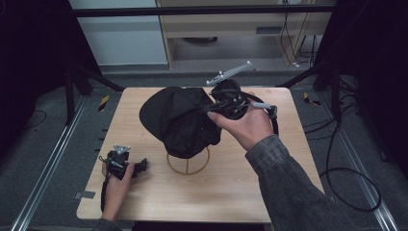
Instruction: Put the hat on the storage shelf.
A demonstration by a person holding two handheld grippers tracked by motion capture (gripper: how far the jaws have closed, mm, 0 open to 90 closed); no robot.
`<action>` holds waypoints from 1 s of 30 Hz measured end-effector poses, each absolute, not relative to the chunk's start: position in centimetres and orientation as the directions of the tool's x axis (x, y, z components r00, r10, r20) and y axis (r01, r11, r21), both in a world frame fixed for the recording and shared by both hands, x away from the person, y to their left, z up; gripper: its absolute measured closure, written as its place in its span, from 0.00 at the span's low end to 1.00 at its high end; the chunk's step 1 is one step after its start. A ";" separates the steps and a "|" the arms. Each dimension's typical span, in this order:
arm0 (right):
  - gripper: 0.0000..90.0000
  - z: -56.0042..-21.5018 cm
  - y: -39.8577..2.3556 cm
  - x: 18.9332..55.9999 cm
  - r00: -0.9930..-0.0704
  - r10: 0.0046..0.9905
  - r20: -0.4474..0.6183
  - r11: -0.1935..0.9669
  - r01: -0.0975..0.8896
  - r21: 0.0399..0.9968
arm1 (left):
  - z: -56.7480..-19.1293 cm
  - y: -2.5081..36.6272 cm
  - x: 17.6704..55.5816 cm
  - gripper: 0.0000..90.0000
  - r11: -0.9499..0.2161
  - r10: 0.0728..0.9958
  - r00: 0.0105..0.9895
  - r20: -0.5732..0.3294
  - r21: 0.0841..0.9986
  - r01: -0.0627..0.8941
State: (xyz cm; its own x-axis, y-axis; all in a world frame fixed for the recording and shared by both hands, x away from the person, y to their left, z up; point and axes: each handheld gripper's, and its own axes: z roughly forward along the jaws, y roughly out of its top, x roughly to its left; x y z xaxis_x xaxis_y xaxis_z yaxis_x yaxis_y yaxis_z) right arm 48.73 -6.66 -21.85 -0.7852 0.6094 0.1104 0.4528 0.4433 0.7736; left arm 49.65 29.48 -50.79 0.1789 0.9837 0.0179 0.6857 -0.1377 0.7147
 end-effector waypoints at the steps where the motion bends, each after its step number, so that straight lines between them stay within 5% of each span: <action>1: 0.96 -21.9 -6.7 48.7 -0.785 0.610 0.106 0.448 0.452 0.772 | -50.8 29.5 49.7 0.00 -0.138 0.984 0.179 0.018 0.715 0.686; 30: 0.96 -25.9 -6.0 49.8 -0.762 0.641 0.092 0.445 0.466 0.765 | -50.8 29.5 49.7 0.00 -0.141 0.983 0.183 0.018 0.713 0.687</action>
